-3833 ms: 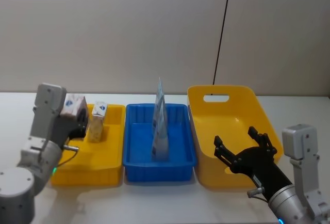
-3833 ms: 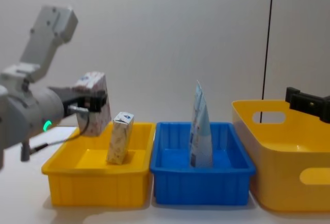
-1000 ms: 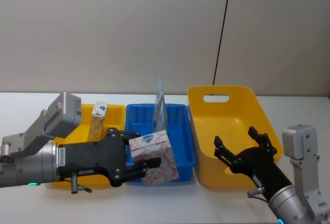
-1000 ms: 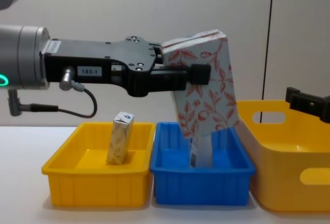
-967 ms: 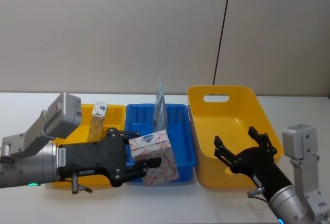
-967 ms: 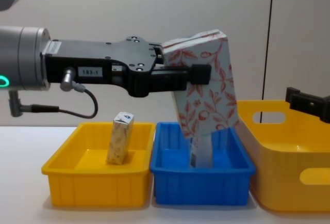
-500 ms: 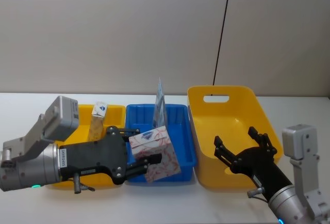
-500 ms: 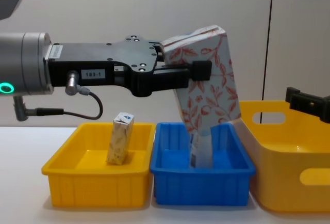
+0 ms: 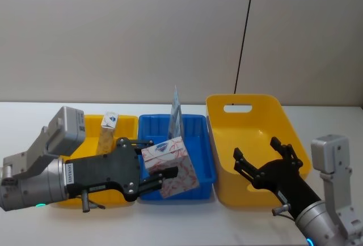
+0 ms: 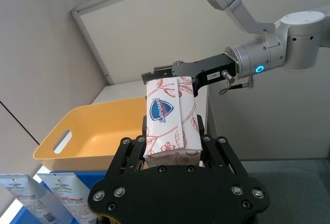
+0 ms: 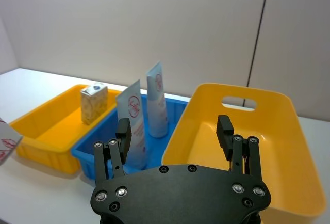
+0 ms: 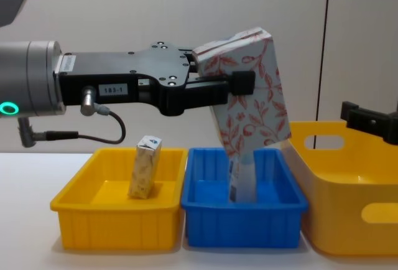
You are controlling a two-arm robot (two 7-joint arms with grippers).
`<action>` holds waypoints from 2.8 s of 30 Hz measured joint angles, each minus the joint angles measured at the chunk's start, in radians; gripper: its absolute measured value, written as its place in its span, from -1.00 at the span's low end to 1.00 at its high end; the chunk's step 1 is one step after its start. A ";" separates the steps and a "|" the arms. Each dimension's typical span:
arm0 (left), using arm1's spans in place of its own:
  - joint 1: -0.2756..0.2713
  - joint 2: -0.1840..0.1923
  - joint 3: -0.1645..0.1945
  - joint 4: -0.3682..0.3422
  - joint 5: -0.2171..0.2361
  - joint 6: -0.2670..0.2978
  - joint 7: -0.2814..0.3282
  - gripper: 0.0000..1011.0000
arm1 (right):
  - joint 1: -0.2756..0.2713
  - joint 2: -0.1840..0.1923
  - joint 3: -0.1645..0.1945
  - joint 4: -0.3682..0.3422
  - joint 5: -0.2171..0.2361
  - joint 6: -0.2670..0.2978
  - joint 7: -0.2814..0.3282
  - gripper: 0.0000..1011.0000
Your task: Bimanual collaborative sorting of washing and personal care products
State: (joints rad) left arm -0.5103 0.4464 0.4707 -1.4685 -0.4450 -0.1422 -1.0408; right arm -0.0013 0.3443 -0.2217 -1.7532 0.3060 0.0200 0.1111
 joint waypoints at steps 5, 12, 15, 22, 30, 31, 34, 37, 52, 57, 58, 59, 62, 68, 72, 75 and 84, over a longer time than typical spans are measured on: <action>0.000 0.000 0.000 0.001 -0.001 -0.003 0.001 -0.24 | 0.017 0.011 0.002 0.017 0.021 -0.015 0.050 0.98; 0.001 -0.001 0.000 0.001 -0.001 -0.006 0.002 -0.24 | 0.060 0.036 0.003 0.058 0.068 -0.041 0.158 0.98; 0.001 -0.001 0.000 0.002 -0.001 -0.007 0.002 -0.24 | 0.078 0.047 0.001 0.076 0.087 -0.051 0.203 0.98; 0.002 -0.002 0.000 0.002 -0.001 -0.008 0.003 -0.24 | 0.119 0.071 -0.006 0.118 0.134 -0.070 0.306 0.98; 0.002 -0.002 0.000 0.002 -0.001 -0.009 0.003 -0.24 | 0.184 0.101 -0.020 0.190 0.201 -0.092 0.455 0.98; 0.002 -0.002 0.000 0.002 -0.001 -0.009 0.003 -0.24 | 0.196 0.106 -0.023 0.203 0.214 -0.095 0.486 0.98; 0.002 -0.002 0.000 0.002 -0.001 -0.009 0.003 -0.24 | 0.217 0.113 -0.030 0.227 0.232 -0.099 0.528 0.98; 0.002 -0.002 0.000 0.002 -0.001 -0.009 0.003 -0.24 | 0.249 0.123 -0.040 0.264 0.261 -0.103 0.600 0.98; 0.002 -0.002 0.000 0.002 -0.001 -0.009 0.003 -0.24 | 0.393 0.147 -0.095 0.440 0.350 -0.112 0.885 0.98; 0.002 -0.002 0.000 0.002 -0.001 -0.009 0.003 -0.24 | 0.457 0.147 -0.120 0.523 0.376 -0.117 0.997 0.98; 0.002 -0.002 0.000 0.002 -0.001 -0.009 0.003 -0.24 | 0.465 0.147 -0.123 0.535 0.380 -0.118 1.013 0.98; 0.002 -0.002 0.000 0.002 -0.001 -0.009 0.003 -0.24 | 0.474 0.147 -0.127 0.547 0.383 -0.119 1.028 0.98; 0.002 -0.002 0.000 0.002 -0.001 -0.009 0.003 -0.24 | 0.512 0.143 -0.141 0.598 0.394 -0.123 1.096 0.98; 0.002 -0.002 0.000 0.002 -0.001 -0.009 0.003 -0.24 | 0.587 0.132 -0.172 0.704 0.412 -0.132 1.233 0.98; 0.002 -0.002 0.000 0.002 -0.001 -0.009 0.003 -0.24 | 0.637 0.121 -0.194 0.776 0.419 -0.140 1.317 0.98; 0.002 -0.002 0.000 0.002 -0.001 -0.009 0.003 -0.24 | 0.683 0.107 -0.216 0.843 0.421 -0.149 1.396 0.98; 0.002 -0.002 0.000 0.002 -0.001 -0.009 0.003 -0.24 | 0.749 0.079 -0.260 0.937 0.423 -0.166 1.521 0.98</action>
State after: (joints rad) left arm -0.5087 0.4447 0.4704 -1.4662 -0.4460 -0.1515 -1.0379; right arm 0.7480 0.4233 -0.4817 -0.8160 0.7289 -0.1462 1.6322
